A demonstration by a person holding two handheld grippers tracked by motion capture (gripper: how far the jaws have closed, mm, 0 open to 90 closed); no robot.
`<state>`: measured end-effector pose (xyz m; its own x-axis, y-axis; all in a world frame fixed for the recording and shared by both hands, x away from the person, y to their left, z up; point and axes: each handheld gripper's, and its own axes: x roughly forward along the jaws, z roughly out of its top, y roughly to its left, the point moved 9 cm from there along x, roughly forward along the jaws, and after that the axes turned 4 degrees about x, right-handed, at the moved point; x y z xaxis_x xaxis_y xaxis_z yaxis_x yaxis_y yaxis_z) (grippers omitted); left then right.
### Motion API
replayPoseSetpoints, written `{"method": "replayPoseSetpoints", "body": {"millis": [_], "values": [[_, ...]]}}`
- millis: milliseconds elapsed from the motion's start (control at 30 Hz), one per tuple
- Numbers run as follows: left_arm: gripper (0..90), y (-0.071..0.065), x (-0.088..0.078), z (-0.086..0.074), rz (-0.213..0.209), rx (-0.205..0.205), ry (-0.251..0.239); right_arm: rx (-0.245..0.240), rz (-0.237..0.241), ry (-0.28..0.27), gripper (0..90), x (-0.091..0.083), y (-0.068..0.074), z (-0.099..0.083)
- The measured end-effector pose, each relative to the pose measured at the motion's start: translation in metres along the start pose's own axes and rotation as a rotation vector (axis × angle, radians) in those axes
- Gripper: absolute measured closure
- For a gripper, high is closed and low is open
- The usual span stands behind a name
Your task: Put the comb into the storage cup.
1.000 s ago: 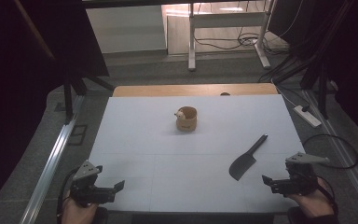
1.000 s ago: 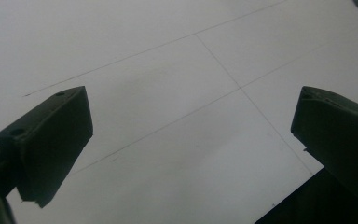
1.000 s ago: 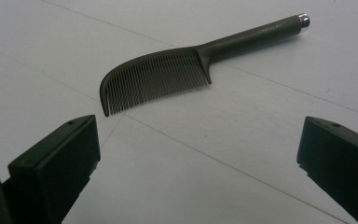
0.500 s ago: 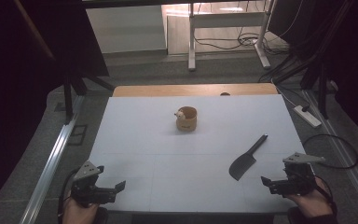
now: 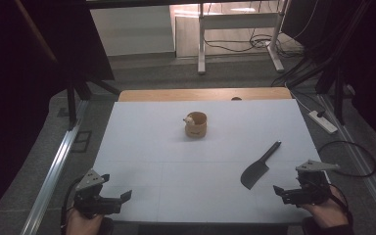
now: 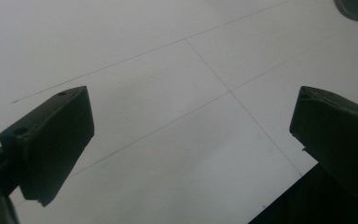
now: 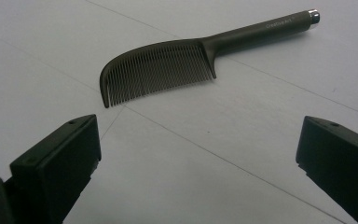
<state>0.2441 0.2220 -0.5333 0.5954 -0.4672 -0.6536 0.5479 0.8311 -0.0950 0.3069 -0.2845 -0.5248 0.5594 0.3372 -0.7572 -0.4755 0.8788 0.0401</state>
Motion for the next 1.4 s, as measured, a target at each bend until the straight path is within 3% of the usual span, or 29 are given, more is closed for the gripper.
{"method": "replayPoseSetpoints", "body": {"millis": [267, 833, 967, 1400], "values": [[0.7, 0.0, 0.0, 0.0, 0.004, -0.003, -0.003, -0.003, 0.025, -0.003, 0.0, 0.002, 0.0, 0.006], [0.5, 0.0, 0.0, 0.0, -0.003, -0.005, 0.003, -0.013, 0.026, 0.011, 0.0, 0.012, -0.003, 0.017], [0.6, -0.001, 0.0, 0.0, -0.005, 0.0, 0.004, -0.017, 0.055, 0.013, 0.0, 0.015, -0.002, 0.022], [0.6, 0.0, 0.0, 0.0, -0.012, -0.009, 0.0, -0.027, 0.039, 0.024, 0.0, 0.026, -0.006, 0.035]]}}
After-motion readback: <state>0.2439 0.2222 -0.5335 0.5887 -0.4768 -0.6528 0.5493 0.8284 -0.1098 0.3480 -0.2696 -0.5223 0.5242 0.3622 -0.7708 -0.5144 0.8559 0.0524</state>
